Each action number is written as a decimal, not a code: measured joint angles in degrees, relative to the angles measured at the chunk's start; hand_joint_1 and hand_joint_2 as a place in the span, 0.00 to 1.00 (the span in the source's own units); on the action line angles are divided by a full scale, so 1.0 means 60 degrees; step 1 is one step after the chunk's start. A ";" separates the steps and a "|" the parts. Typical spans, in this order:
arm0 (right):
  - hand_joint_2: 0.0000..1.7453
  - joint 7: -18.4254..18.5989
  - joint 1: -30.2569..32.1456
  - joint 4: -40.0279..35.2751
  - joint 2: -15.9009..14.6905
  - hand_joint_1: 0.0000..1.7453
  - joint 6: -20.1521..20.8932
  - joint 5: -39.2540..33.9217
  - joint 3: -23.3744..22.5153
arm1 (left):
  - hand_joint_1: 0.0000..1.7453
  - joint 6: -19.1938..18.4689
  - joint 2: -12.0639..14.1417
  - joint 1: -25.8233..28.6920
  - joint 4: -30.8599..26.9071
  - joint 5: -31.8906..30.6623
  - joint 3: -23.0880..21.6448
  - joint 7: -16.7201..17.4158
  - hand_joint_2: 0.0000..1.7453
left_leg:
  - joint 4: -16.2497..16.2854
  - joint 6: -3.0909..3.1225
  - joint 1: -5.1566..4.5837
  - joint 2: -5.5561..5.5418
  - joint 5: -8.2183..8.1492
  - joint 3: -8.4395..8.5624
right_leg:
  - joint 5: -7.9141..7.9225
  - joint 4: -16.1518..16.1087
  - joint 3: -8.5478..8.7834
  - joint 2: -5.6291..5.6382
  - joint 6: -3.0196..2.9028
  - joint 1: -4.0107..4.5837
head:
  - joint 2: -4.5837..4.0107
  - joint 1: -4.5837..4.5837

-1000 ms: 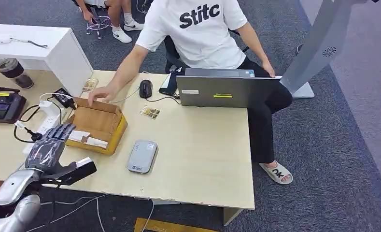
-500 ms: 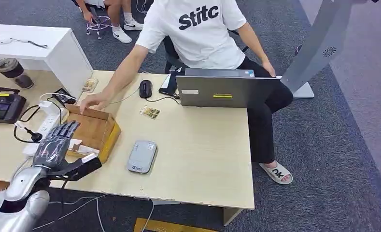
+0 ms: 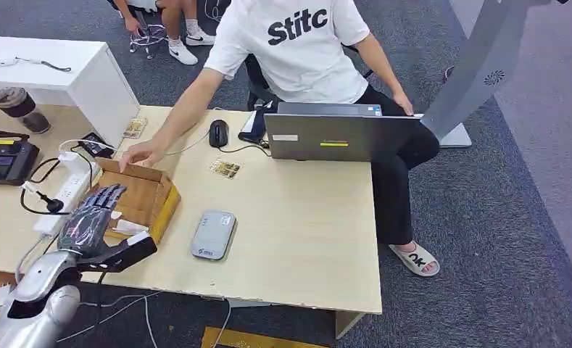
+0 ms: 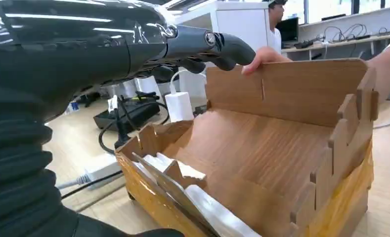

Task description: Pass the card to the sensor for recognition and then transmit it.

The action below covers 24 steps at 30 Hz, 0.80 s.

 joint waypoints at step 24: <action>1.00 -0.0029 0.0000 0.0000 -0.0004 0.00 0.0011 0.0160 -0.0004 | 0.90 -0.0299 0.0065 0.0001 0.0186 0.0280 0.0000 -0.0076 1.00 | 0.0000 0.0000 0.0000 0.0000 0.0000 -0.0001 | 0.0000 0.0000 0.0000 0.0001 0.0000 0.0000 | 0.0000 -0.0004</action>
